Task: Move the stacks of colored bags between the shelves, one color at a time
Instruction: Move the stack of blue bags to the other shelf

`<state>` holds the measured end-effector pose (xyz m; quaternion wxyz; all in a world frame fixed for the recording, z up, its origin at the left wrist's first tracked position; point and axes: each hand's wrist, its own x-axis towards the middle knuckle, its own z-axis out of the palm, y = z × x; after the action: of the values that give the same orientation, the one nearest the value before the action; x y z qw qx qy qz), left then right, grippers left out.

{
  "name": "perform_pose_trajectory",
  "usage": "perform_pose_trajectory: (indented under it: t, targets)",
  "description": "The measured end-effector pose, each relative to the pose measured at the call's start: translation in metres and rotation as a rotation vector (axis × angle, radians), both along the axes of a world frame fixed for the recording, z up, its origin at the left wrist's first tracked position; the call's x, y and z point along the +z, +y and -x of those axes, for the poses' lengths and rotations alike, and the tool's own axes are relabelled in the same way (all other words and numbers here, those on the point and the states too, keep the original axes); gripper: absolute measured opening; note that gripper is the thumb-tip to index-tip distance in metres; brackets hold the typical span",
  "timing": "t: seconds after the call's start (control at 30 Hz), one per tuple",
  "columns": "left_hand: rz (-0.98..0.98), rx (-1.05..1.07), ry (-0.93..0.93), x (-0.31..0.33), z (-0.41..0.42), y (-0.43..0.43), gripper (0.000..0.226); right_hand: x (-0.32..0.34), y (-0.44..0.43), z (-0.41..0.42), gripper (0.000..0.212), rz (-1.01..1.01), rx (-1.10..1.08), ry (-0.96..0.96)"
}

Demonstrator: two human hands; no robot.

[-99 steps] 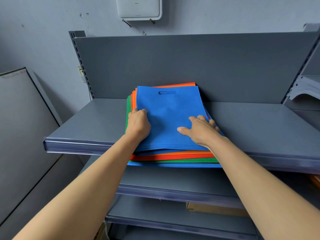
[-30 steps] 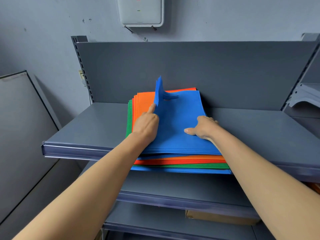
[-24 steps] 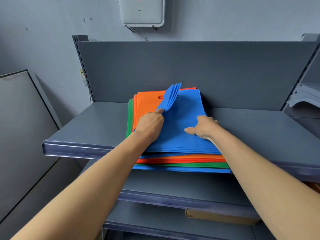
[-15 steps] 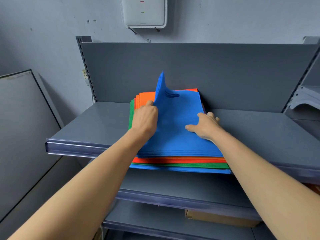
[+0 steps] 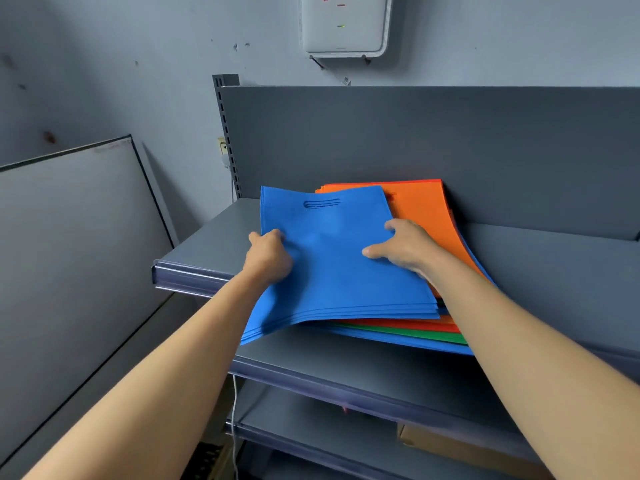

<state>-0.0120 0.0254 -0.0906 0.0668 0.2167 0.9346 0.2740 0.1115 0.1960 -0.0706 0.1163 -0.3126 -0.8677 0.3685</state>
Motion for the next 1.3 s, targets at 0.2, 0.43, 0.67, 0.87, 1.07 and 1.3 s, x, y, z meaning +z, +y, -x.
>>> perform_pose_trajectory:
  t: [0.2, 0.43, 0.67, 0.87, 1.07, 1.3]
  targets:
    - [-0.082, 0.073, 0.168, 0.009, -0.004, -0.014, 0.043, 0.011, -0.015, 0.007, 0.052, -0.063, -0.031, -0.001]
    - [-0.214, 0.242, 0.351, 0.038, -0.017, -0.066, 0.047, 0.038, -0.064, 0.021, 0.056, -0.355, 0.144, 0.172]
    - [-0.122, 0.452, 0.382, 0.049, -0.06, -0.16, 0.065, 0.049, -0.148, 0.03, 0.048, -0.453, 0.422, 0.305]
    - [0.022, 0.687, 0.384, 0.046, -0.123, -0.254, 0.083, 0.038, -0.246, 0.028, 0.047, -0.486, 0.709, 0.442]
    - [0.065, 0.94, 0.493, 0.061, -0.186, -0.342, 0.084, 0.049, -0.343, 0.001, 0.056, -0.483, 0.915, 0.522]
    - [0.07, 1.129, 0.563, 0.072, -0.262, -0.438, 0.081, 0.067, -0.454, -0.048, 0.062, -0.465, 1.074, 0.597]
